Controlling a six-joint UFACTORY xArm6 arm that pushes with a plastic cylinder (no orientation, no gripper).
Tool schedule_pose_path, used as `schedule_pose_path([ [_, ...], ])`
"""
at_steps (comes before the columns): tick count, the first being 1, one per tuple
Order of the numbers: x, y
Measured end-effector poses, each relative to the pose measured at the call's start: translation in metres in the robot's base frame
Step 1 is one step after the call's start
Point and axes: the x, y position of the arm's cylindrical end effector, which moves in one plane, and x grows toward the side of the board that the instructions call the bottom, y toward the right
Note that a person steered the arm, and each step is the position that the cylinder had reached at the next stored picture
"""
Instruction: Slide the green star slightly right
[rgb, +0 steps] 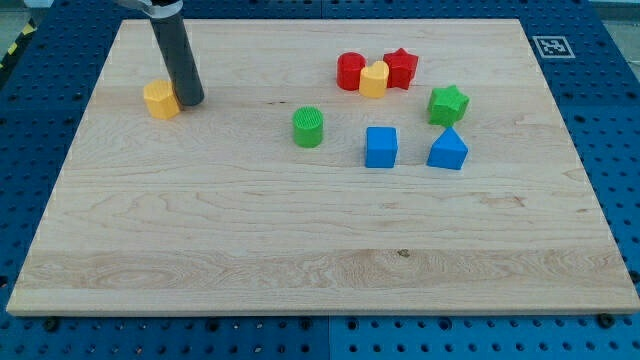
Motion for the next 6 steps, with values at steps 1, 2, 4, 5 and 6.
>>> schedule_pose_path([
  [1, -0.005, 0.048],
  [2, -0.006, 0.122],
  [4, 0.002, 0.241],
  [5, 0.024, 0.259],
  [6, 0.027, 0.302],
])
